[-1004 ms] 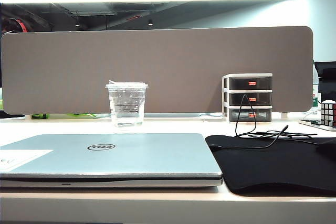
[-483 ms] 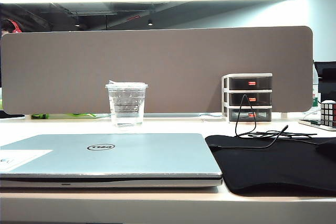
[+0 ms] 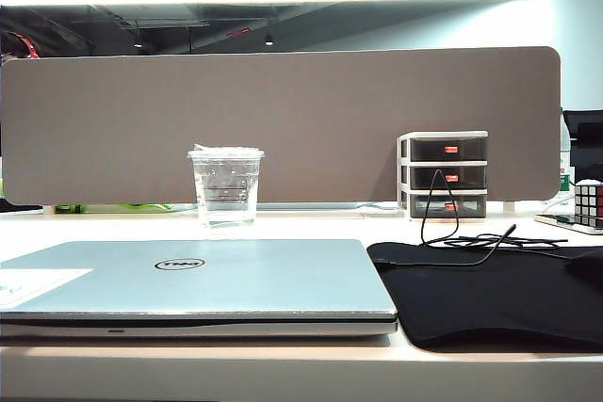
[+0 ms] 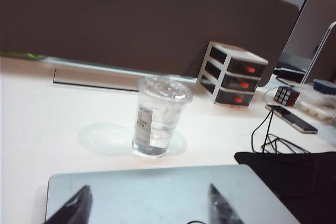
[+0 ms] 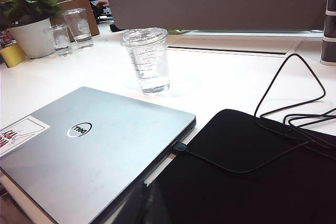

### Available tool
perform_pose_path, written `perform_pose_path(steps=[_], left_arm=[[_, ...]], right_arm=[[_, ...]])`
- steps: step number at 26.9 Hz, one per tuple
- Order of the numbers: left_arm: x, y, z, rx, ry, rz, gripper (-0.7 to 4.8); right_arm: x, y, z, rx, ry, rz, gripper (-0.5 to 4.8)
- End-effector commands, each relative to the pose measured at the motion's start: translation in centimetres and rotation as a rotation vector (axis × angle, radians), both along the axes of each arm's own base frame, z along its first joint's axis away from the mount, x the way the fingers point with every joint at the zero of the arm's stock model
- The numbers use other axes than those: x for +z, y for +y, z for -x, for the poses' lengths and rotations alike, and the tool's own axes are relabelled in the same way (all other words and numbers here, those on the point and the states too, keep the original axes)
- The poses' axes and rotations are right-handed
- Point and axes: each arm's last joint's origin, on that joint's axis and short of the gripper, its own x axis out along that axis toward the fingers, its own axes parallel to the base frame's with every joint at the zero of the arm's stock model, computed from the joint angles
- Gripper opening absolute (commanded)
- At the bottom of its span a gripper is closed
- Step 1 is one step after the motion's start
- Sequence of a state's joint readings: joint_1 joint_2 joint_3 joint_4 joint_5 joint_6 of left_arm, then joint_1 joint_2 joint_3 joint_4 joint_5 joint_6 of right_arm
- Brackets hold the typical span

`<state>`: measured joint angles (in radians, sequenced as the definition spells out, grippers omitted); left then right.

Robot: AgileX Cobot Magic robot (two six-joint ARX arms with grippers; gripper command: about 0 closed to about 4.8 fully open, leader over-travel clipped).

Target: Pick up the coffee cup and place it over the laptop.

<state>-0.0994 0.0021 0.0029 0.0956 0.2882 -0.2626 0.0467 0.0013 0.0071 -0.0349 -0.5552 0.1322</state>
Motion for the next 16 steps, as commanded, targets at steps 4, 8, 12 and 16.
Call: perform_pose_path(steps=[4,8,12,16], left_arm=[[1.5,0.1,0.3,0.022,-0.080,-0.027,4.42],[2.6,0.2,0.5,0.051,-0.127,-0.024,4.68],[3.4,0.3,0.5,0.099,-0.147,-0.013,4.67],[4.3,0.2,0.2,0.088,-0.174,-0.012,4.67]], right_arm=[[0.0,0.0,0.0,0.010,-0.010,-0.003,-0.05],[0.0,0.1,0.0,0.030,-0.010,-0.003,-0.05],[0.0,0.1,0.0,0.033,-0.010,-0.003,-0.05],[0.0,0.1,0.0,0.038,-0.009,-0.004,-0.05]])
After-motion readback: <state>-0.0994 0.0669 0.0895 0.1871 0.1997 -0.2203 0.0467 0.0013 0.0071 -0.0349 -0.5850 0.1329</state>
